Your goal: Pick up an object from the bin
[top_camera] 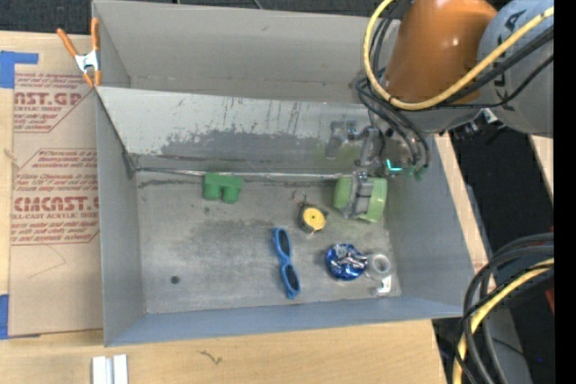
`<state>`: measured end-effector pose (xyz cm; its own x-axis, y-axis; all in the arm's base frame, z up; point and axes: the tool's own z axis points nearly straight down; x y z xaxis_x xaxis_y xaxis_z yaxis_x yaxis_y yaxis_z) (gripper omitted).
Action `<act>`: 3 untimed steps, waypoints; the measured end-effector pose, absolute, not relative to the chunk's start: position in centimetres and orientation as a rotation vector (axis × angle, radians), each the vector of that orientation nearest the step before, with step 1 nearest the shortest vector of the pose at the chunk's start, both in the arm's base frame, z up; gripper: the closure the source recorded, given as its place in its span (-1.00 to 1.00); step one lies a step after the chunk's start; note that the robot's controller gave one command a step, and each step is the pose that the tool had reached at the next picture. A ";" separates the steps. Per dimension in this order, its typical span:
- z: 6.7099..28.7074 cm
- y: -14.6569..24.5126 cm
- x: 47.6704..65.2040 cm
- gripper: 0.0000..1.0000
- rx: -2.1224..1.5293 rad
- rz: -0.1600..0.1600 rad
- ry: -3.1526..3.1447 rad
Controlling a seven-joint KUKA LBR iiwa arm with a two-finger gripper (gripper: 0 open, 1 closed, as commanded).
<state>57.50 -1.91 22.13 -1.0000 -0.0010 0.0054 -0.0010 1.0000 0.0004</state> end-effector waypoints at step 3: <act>7.8 -10.3 53.4 -1.00 1.113 0.004 -2.944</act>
Offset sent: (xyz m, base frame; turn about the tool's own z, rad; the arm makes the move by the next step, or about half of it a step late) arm -0.0132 -0.0373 -0.1187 -0.4146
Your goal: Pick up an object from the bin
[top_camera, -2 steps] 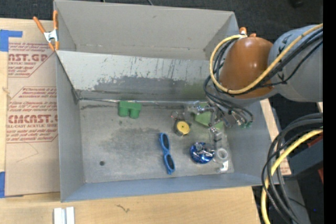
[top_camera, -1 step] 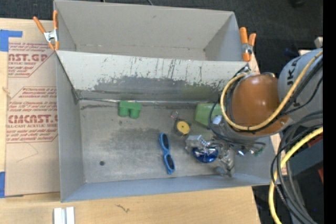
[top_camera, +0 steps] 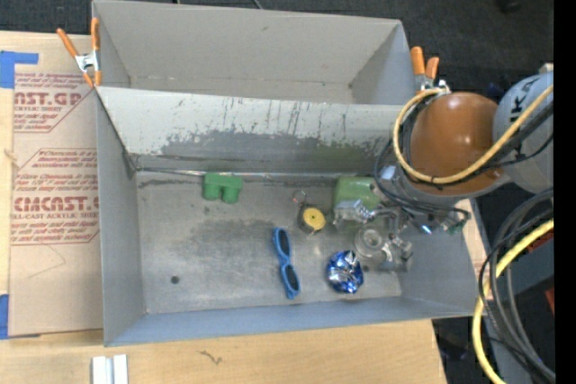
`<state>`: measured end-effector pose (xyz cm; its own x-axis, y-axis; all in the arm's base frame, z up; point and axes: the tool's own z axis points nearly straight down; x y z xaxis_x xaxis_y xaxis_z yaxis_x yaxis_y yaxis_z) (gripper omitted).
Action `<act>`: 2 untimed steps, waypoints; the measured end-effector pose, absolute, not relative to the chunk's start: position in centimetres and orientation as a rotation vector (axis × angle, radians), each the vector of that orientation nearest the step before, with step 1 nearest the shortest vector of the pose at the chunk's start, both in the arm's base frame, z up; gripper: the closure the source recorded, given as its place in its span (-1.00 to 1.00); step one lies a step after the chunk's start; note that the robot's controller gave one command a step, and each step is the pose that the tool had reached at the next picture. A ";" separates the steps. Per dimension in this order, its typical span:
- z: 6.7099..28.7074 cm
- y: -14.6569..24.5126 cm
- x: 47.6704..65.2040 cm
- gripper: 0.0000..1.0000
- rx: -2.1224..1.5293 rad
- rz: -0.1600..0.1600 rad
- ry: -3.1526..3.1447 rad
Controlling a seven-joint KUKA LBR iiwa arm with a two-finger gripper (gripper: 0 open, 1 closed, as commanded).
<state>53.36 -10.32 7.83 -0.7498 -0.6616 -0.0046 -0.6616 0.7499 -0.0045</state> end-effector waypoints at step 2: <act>18.9 -9.0 49.7 1.00 -1.417 -0.004 2.798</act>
Offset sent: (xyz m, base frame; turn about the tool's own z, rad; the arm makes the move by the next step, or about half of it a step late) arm 0.0000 0.0000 0.0000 0.0000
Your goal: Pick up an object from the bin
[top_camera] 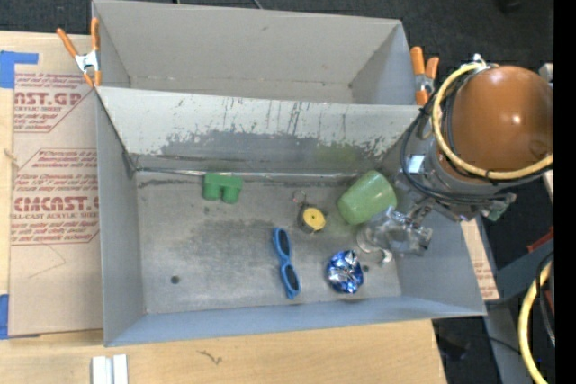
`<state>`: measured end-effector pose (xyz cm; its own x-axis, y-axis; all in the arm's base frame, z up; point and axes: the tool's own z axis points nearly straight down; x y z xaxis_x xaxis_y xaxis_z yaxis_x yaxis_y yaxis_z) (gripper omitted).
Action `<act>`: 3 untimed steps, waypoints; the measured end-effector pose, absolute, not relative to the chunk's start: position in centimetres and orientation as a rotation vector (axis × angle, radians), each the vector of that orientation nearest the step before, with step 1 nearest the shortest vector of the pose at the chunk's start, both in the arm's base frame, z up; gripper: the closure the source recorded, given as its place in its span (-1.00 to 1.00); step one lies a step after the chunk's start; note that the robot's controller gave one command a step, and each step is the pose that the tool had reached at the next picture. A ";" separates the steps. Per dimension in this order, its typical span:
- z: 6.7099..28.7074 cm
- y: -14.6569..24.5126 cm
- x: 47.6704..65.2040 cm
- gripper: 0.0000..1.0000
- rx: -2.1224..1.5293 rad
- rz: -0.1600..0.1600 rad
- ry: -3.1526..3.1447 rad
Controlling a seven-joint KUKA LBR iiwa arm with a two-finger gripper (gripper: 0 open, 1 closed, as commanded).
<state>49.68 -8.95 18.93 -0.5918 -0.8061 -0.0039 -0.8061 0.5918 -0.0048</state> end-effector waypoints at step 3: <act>8.8 -7.5 51.9 1.00 -1.561 0.002 2.722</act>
Offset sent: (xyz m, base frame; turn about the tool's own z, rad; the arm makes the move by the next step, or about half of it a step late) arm 0.0000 0.0000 0.0000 0.0000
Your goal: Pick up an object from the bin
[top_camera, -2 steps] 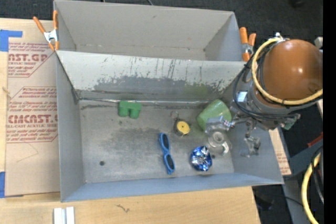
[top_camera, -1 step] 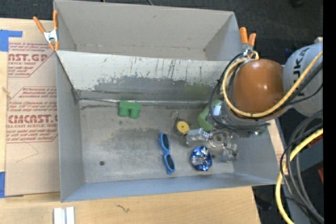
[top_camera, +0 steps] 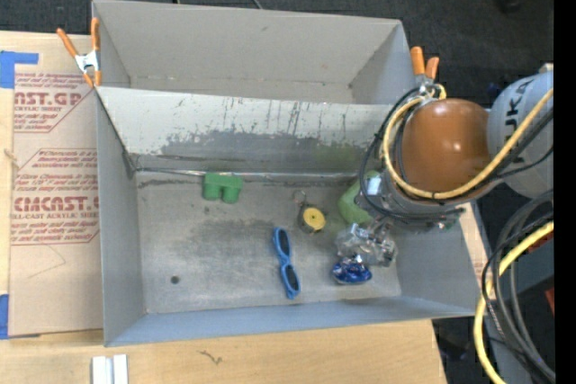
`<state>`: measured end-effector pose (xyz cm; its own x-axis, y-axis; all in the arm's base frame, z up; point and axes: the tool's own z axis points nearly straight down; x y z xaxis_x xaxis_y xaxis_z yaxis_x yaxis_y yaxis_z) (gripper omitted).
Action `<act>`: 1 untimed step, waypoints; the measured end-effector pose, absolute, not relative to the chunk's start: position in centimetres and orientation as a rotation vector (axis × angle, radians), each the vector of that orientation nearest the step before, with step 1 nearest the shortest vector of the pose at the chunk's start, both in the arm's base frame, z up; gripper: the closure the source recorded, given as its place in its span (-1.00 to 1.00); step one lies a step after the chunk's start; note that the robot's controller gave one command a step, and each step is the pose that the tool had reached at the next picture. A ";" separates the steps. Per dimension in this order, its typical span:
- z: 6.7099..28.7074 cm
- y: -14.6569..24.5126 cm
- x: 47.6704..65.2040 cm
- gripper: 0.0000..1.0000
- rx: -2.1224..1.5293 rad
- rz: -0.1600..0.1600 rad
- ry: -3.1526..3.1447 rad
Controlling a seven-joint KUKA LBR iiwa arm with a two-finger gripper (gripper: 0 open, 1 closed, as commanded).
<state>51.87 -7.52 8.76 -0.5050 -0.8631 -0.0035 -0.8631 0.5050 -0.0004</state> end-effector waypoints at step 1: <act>21.7 -5.3 50.8 1.00 -1.544 -0.006 2.726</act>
Offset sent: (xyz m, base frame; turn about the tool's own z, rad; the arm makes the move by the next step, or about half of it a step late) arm -0.0120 0.0206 0.1248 0.0105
